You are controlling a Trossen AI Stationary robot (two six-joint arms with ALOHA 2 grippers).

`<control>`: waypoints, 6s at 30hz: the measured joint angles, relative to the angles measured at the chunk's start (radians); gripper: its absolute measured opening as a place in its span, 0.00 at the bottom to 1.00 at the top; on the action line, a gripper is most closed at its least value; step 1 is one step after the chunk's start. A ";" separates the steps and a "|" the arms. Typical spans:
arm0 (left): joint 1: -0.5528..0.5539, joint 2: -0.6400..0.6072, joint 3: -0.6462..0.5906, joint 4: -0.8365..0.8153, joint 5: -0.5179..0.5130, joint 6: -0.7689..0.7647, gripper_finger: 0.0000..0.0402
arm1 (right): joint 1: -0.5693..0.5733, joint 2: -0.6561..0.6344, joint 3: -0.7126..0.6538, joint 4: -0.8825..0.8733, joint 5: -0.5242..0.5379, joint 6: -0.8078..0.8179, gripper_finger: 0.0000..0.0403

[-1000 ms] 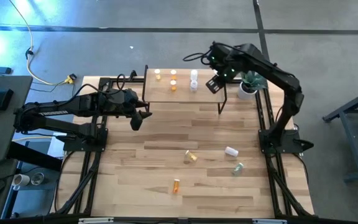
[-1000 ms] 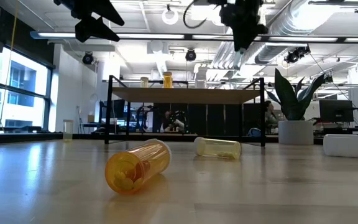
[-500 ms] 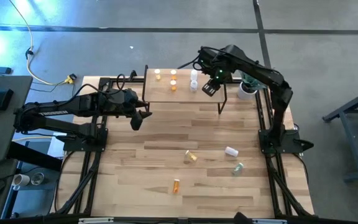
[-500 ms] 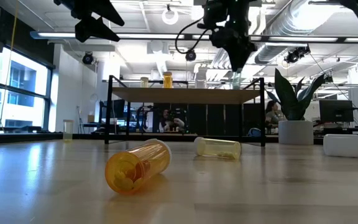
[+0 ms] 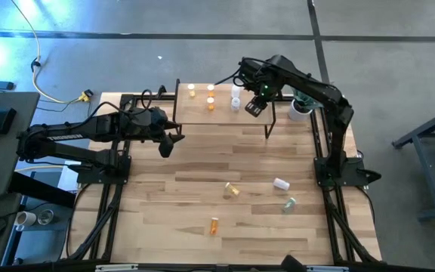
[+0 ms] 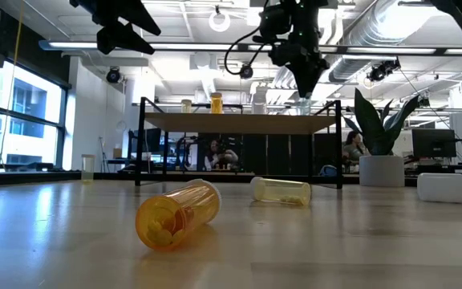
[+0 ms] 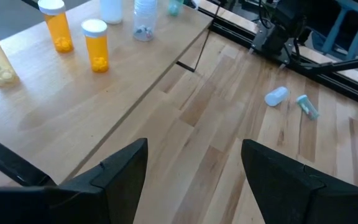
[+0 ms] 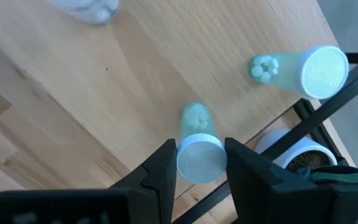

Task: Pick and place medicine bottles onto shelf by color
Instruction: Put the bottom blue pill bottle on the shelf and align it to the other blue pill bottle, then put the top yellow pill bottle on the shelf and align it to the other yellow pill bottle

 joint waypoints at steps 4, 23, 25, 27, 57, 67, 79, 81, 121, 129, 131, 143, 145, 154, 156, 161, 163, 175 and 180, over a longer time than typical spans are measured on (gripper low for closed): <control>0.000 0.000 0.000 0.000 0.000 0.002 0.62 | 0.000 0.000 0.000 -0.004 -0.012 0.001 0.27; 0.000 0.000 0.000 0.000 0.001 0.003 0.62 | 0.000 0.000 0.000 -0.003 -0.033 -0.008 0.28; 0.000 0.000 0.000 0.000 0.001 0.003 0.62 | 0.000 0.000 0.000 -0.003 -0.033 -0.015 0.28; 0.000 0.000 0.000 0.000 0.001 0.003 0.62 | 0.000 0.000 0.000 -0.003 -0.033 -0.016 0.28; 0.000 0.000 0.000 0.000 0.000 0.003 0.62 | 0.000 -0.001 0.000 0.012 0.034 -0.035 0.36; 0.000 0.000 0.000 0.000 0.000 0.003 0.62 | -0.001 -0.001 0.000 0.013 0.044 -0.034 0.36; 0.000 0.000 0.000 0.000 -0.001 0.003 0.62 | -0.001 -0.001 0.000 0.058 0.040 -0.024 0.36; 0.000 0.000 0.000 0.000 -0.001 0.003 0.62 | -0.001 -0.001 0.000 0.058 0.039 -0.024 0.36; 0.182 -0.133 0.000 -0.548 -0.340 -0.102 0.62 | -0.013 -0.047 0.331 0.152 0.025 -0.116 0.36; 0.420 -0.048 0.000 -0.548 -0.171 -0.173 0.62 | -0.037 -0.050 0.331 0.155 0.024 -0.132 0.36; 0.471 -0.023 0.000 -0.547 -0.137 -0.173 0.62 | -0.043 -0.050 0.331 0.153 0.024 -0.132 0.36; 0.671 0.155 0.000 -0.546 0.038 -0.217 0.62 | -0.046 -0.050 0.330 0.152 0.024 -0.140 0.36; 0.680 0.192 0.000 -0.546 0.038 -0.218 0.62 | -0.046 -0.050 0.330 0.152 0.024 -0.140 0.36; 0.734 0.354 0.000 -0.505 0.107 -0.225 0.62 | -0.046 -0.050 0.330 0.152 0.024 -0.166 0.36; 0.743 0.380 0.000 -0.481 0.117 -0.225 0.62 | -0.046 -0.050 0.330 0.153 0.024 -0.166 0.36; 0.755 0.439 0.000 -0.438 0.117 -0.242 0.62 | -0.046 -0.050 0.330 0.153 0.024 -0.173 0.36; 0.757 0.458 0.000 -0.439 0.117 -0.249 0.62 | -0.046 -0.050 0.330 0.153 0.024 -0.184 0.36; 0.756 0.518 0.000 -0.417 0.077 -0.277 0.62 | -0.046 -0.050 0.330 0.156 0.024 -0.217 0.36; 0.756 0.519 0.000 -0.415 0.076 -0.288 0.62 | -0.046 -0.050 0.330 0.157 0.023 -0.218 0.36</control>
